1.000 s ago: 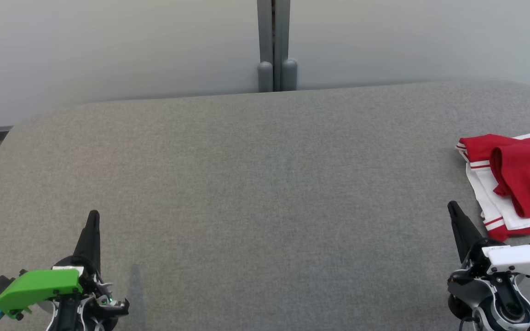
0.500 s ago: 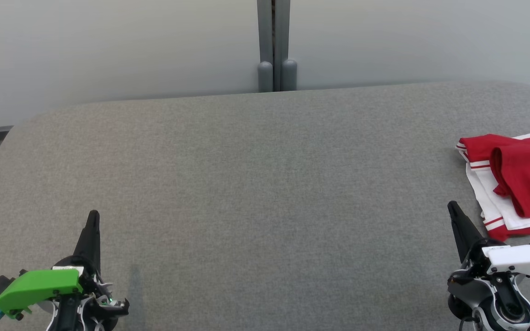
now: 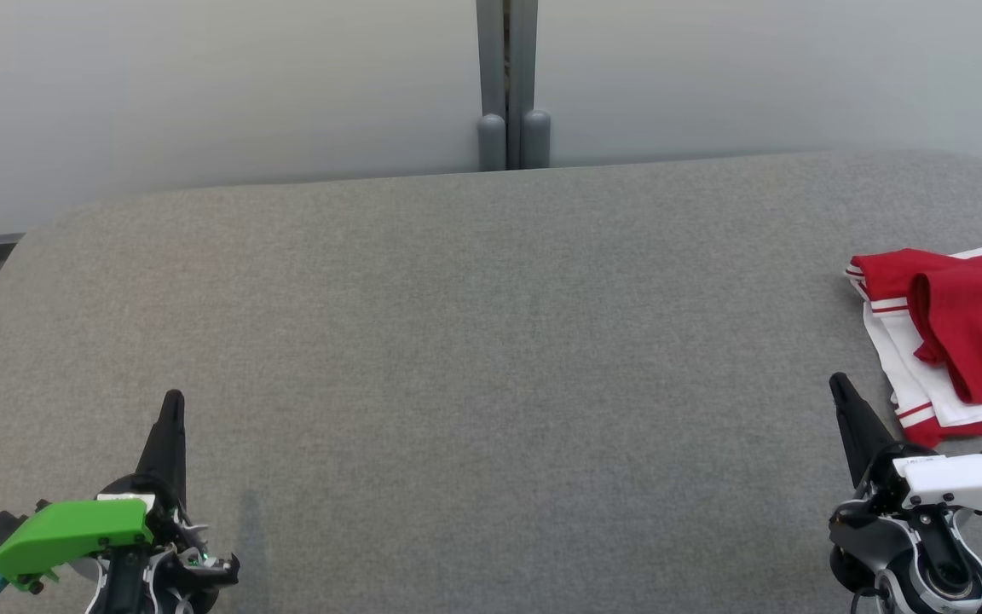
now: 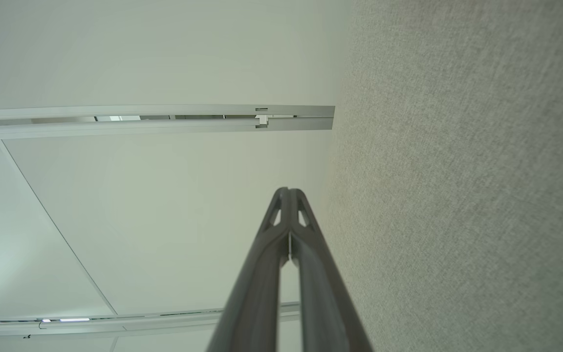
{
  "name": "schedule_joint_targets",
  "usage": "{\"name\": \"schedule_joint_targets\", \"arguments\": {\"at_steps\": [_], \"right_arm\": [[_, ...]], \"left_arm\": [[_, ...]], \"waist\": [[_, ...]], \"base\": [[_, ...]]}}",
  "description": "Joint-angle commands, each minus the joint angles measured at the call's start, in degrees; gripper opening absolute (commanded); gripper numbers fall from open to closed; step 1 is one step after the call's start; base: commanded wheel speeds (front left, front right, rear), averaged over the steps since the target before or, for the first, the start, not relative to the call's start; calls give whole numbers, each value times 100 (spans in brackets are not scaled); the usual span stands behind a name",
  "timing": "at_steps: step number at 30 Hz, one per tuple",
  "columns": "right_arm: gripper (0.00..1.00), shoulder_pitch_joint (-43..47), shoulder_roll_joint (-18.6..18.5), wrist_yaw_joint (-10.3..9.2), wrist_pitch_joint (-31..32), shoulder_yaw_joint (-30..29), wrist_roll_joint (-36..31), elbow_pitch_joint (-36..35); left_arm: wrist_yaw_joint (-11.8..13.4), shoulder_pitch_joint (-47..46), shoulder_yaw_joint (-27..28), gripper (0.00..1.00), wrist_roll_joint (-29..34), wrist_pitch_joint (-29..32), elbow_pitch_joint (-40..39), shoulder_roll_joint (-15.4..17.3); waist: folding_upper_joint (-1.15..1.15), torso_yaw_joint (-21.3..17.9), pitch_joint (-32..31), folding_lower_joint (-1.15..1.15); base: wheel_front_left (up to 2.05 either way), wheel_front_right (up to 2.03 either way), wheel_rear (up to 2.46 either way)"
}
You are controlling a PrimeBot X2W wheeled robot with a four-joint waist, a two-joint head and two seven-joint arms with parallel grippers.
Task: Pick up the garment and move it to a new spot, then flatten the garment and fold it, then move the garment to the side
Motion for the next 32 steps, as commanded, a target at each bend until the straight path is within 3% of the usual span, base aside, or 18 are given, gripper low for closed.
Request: {"name": "schedule_joint_targets", "arguments": {"at_steps": [1,32], "right_arm": [[0,73,-30,-2,22,-10,11,-19],[0,73,-31,-2,22,-10,11,-19]], "left_arm": [[16,-77,18,0,1,9,-20,36],[16,-77,20,0,6,14,-20,32]], "waist": [[0,0,0,0],[0,0,0,0]], "base": [[0,0,0],[0,0,0]]}}
